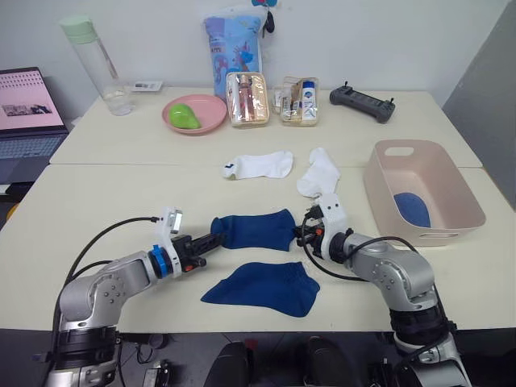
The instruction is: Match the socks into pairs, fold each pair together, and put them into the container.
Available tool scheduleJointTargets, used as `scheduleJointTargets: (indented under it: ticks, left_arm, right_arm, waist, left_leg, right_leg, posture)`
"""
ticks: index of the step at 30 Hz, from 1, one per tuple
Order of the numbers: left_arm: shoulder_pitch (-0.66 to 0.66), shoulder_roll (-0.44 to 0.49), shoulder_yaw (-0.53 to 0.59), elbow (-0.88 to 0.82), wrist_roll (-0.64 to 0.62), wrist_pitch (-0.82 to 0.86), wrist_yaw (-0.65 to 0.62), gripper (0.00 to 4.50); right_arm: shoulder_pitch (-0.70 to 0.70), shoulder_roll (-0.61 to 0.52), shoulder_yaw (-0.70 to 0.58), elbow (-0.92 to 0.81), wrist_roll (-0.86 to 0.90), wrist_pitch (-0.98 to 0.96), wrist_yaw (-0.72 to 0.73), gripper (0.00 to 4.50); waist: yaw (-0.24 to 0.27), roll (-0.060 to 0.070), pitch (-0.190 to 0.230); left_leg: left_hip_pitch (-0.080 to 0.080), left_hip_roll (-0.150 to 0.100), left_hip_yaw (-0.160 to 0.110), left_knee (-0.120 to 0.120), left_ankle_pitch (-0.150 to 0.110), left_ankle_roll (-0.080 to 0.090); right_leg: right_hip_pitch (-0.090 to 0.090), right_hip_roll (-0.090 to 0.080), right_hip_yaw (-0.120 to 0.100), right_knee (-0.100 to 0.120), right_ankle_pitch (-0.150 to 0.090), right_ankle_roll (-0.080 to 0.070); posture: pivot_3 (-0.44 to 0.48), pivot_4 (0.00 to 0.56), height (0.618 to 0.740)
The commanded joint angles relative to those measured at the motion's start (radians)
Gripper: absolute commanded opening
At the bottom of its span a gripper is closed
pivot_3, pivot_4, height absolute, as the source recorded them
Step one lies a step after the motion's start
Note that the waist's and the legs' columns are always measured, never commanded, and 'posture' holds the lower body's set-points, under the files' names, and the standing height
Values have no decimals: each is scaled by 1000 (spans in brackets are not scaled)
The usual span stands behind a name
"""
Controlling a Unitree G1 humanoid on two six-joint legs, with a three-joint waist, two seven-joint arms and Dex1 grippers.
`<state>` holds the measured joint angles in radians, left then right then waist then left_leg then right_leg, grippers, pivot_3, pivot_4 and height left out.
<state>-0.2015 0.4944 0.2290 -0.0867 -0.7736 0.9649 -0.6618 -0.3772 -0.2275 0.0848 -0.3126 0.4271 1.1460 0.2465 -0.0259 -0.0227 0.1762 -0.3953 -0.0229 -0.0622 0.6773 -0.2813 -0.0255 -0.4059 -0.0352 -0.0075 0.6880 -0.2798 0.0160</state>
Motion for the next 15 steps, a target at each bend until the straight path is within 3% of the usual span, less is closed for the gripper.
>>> scheduleJointTargets:
  ticks: [1, 7, 9, 12, 15]
  left_arm:
    - [-26, -32, -12, -23, 10, -44, 18, 0]
    - [-33, -48, -83, 7, 92, -89, 39, 0]
    - [-31, -51, -61, 19, 75, -86, 28, 490]
    - [-9, -5, -31, -2, 94, -125, 10, 1256]
    - [21, 69, -7, -33, 110, -176, -44, 2186]
  right_arm:
    - [-16, -41, -57, -42, 21, 20, 25, 53]
    - [-45, -78, -71, -11, 28, 53, 44, 53]
    - [-41, -70, -75, -17, 28, 53, 37, 0]
    - [-14, -97, -87, -66, 28, 31, 46, 709]
    - [8, -141, -106, -116, 38, 4, 75, 1725]
  waist:
    - [0, 0, 0]
    - [-5, 0, 0]
    - [-5, 0, 0]
    - [-4, 0, 0]
    - [-5, 0, 0]
  left_leg:
    - [0, 0, 0, 0, 0, 0]
    - [0, 0, 0, 0, 0, 0]
    - [1, 1, 0, 0, 0, 0]
    - [0, 1, 0, 0, 0, 0]
    - [0, 1, 0, -1, 0, 0]
  right_leg:
    - [0, 0, 0, 0, 0, 0]
    - [0, 0, 0, 1, 0, 0]
    - [0, 1, 0, 1, 0, 0]
    - [0, 1, 0, 0, 0, 0]
    - [0, 1, 0, 0, 0, 0]
  posture:
    - [0, 150, 733]
    - [0, 150, 733]
    - [0, 150, 733]
    - [0, 150, 733]
    - [0, 150, 733]
